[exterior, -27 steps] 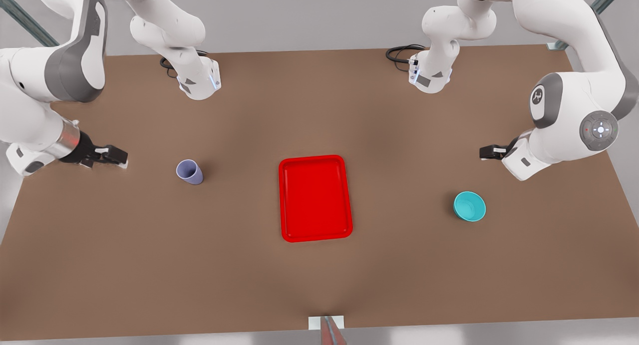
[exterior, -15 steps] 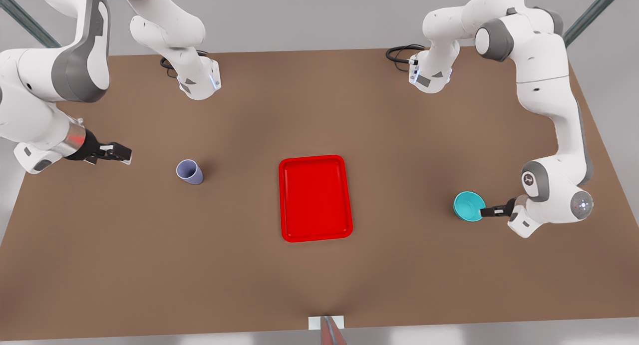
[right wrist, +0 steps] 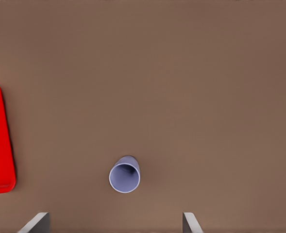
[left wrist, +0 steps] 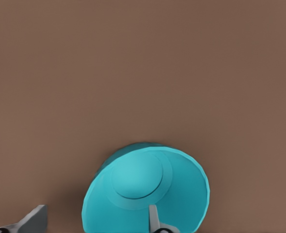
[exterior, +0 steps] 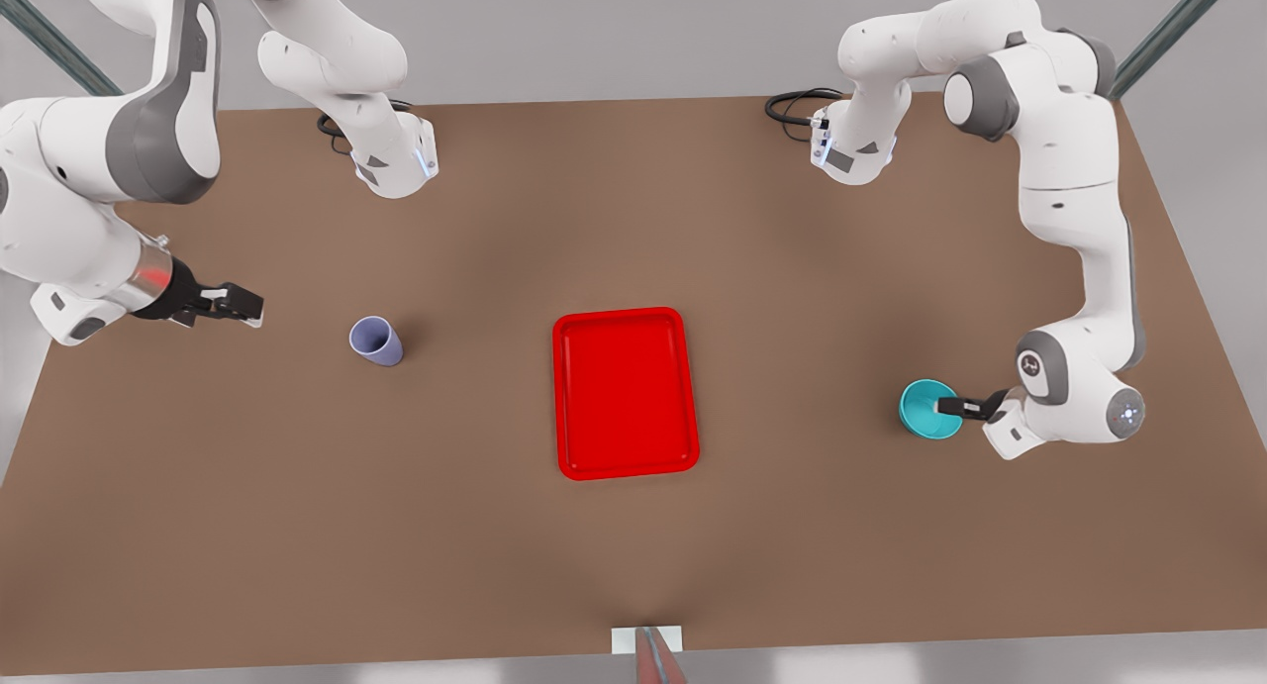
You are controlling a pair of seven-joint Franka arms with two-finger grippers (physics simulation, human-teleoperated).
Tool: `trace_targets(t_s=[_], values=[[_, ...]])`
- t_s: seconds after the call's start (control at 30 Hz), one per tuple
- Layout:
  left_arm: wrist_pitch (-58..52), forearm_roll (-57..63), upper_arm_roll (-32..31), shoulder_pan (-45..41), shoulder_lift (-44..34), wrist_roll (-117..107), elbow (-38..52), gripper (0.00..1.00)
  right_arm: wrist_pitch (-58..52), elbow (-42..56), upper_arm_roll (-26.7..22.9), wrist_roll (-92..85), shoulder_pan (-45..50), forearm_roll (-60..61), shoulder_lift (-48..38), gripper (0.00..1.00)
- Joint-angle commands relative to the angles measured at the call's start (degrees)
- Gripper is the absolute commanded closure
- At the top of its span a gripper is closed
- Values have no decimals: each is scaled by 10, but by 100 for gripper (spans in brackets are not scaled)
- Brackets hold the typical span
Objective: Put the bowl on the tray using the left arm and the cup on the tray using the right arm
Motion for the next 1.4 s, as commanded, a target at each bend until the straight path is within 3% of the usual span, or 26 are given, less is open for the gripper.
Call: trace_targets(t_s=[0.0, 0.07, 0.1, 0.17, 0.3, 0.4, 0.77, 0.93, 1.0, 1.13, 1.27, 1.37], values=[[0, 1, 0, 0, 2, 0, 0, 0, 1, 0, 0, 0, -1, 0, 0, 0], [5, 1, 0, -2, 5, -1, -1, 0, 1, 1, 0, 0, -2, 0, 3, 0], [5, 1, 0, -3, 6, -1, -1, 8, 1, 1, 0, 0, -3, 0, 3, 0], [6, 1, 1, -4, 9, 0, 0, 42, 0, 1, 0, 0, -4, 1, 3, 0], [18, 1, 0, -6, 17, -2, 0, 57, 0, 0, 0, 0, -4, 1, 3, 0], [21, 16, 1, -8, 18, -2, 0, 79, 0, 0, 0, 0, -5, 1, 3, 0], [11, -25, -5, -15, 14, -56, 3, 79, 0, -3, -3, -5, -6, 9, 3, 0], [5, -55, -6, -80, -17, -116, 5, 79, -2, -4, -3, -5, -6, 11, 1, 0], [5, -68, -6, -167, -35, -243, 14, 79, -2, -5, -3, -5, -6, 10, 0, 0], [-6, -64, -86, -236, 3, -557, 104, 79, -1, -5, -3, -5, -6, 10, 2, 0], [-5, -67, -86, -321, 66, -740, 218, 79, 0, -10, -3, -5, -6, 11, 2, 0], [5, -83, -86, -350, 90, -764, 230, 79, 5, -15, -3, -5, -6, 10, 2, 0]])
